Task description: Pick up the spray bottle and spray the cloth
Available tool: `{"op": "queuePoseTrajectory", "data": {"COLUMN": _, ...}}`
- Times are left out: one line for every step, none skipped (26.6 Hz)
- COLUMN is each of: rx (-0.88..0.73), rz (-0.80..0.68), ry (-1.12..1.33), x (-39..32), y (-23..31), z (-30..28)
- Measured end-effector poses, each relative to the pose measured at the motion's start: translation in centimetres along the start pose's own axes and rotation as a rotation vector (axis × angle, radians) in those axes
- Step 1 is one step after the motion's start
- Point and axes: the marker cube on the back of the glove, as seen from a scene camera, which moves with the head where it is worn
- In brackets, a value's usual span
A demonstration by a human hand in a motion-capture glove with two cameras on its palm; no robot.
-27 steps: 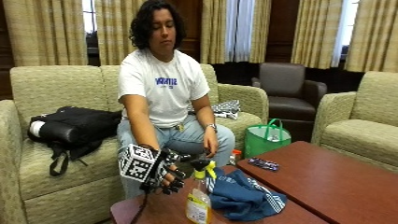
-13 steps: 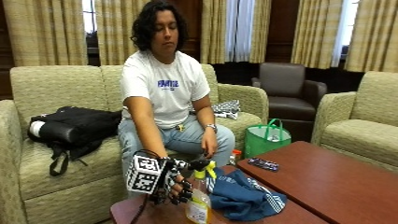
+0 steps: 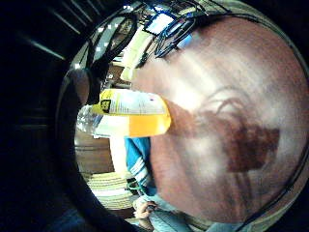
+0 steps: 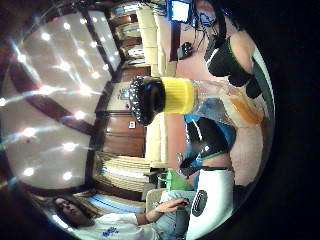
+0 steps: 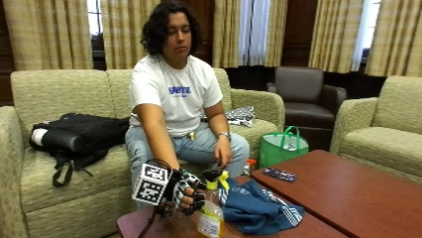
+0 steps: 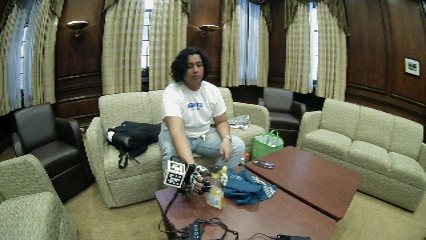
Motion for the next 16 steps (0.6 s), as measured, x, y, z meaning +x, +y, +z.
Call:
{"op": "queuePoseTrajectory", "data": {"rx": 0.005, "rz": 0.005, "ry": 0.01, "x": 0.0, "y": -0.1, "z": -0.1}}
{"op": "queuePoseTrajectory", "data": {"rx": 0.007, "rz": 0.009, "ry": 0.017, "x": -0.1, "y": -0.2, "z": -0.1}}
{"op": "queuePoseTrajectory", "data": {"rx": 0.006, "rz": 0.011, "ry": 0.023, "x": 0.0, "y": -0.2, "z": -0.2}}
{"op": "queuePoseTrajectory", "data": {"rx": 0.004, "rz": 0.01, "ry": 0.025, "x": 0.1, "y": -0.1, "z": -0.2}}
{"op": "queuePoseTrajectory", "data": {"rx": 0.001, "rz": 0.008, "ry": 0.026, "x": 0.2, "y": 0.0, "z": -0.3}}
{"op": "queuePoseTrajectory", "data": {"rx": -0.001, "rz": 0.005, "ry": 0.027, "x": 0.3, "y": 0.0, "z": -0.4}}
{"op": "queuePoseTrajectory", "data": {"rx": -0.002, "rz": 0.004, "ry": 0.028, "x": 0.4, "y": 0.0, "z": -0.5}}
{"op": "queuePoseTrajectory", "data": {"rx": -0.004, "rz": 0.005, "ry": 0.03, "x": 0.5, "y": -0.1, "z": -0.6}}
{"op": "queuePoseTrajectory", "data": {"rx": -0.007, "rz": 0.007, "ry": 0.031, "x": 0.5, "y": -0.1, "z": -0.7}}
{"op": "queuePoseTrajectory", "data": {"rx": -0.011, "rz": 0.008, "ry": 0.032, "x": 0.6, "y": -0.1, "z": -0.7}}
{"op": "queuePoseTrajectory", "data": {"rx": -0.015, "rz": 0.01, "ry": 0.033, "x": 0.7, "y": -0.1, "z": -0.8}}
{"op": "queuePoseTrajectory", "data": {"rx": -0.019, "rz": 0.012, "ry": 0.034, "x": 0.7, "y": -0.2, "z": -0.9}}
{"op": "queuePoseTrajectory", "data": {"rx": -0.02, "rz": 0.013, "ry": 0.036, "x": 0.7, "y": -0.2, "z": -0.9}}
{"op": "queuePoseTrajectory", "data": {"rx": -0.018, "rz": 0.014, "ry": 0.039, "x": 0.7, "y": -0.2, "z": -1.0}}
{"op": "queuePoseTrajectory", "data": {"rx": -0.012, "rz": 0.014, "ry": 0.042, "x": 0.7, "y": -0.3, "z": -1.1}}
{"op": "queuePoseTrajectory", "data": {"rx": -0.003, "rz": 0.013, "ry": 0.044, "x": 0.7, "y": -0.3, "z": -1.2}}
